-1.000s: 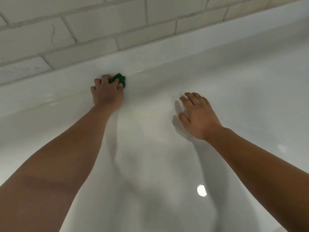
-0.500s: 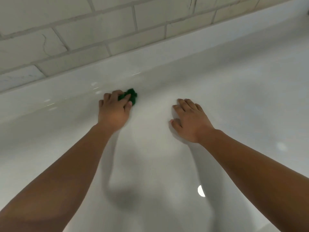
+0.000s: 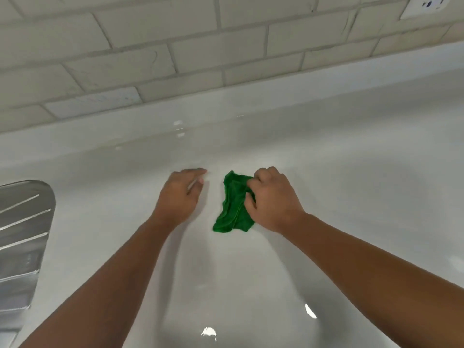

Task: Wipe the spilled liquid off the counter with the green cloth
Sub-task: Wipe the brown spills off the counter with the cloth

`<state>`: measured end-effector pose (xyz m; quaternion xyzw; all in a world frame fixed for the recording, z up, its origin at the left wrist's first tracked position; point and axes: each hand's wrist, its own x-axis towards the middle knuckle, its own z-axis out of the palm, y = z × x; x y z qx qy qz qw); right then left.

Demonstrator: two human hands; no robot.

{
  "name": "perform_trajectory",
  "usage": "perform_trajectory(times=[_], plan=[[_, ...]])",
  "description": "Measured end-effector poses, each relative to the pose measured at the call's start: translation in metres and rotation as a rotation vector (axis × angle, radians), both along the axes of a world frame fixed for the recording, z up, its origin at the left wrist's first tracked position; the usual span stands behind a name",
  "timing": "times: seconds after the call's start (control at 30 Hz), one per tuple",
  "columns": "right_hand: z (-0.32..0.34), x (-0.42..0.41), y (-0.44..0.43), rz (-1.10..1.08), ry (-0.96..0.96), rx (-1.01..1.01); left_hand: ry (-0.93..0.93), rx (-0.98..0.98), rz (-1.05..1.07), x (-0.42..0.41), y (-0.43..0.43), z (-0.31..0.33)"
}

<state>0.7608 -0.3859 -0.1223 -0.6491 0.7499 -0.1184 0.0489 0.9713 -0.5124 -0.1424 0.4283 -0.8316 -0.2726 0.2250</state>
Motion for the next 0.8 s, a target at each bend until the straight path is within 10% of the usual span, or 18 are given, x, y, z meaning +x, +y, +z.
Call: perform_trajectory(times=[0.2,0.5,0.8], plan=[[-0.004,0.044,0.000,-0.058,0.080,0.373,-0.345,-0.193,0.309,0.109,-0.038,0.001],[-0.012,0.089,-0.163,-0.225,0.060,0.337,-0.478,-0.284,0.367,0.210,-0.100,-0.022],[-0.021,0.226,-0.253,0.116,0.150,0.281,-0.430,-0.258,0.279,0.246,-0.145,-0.023]])
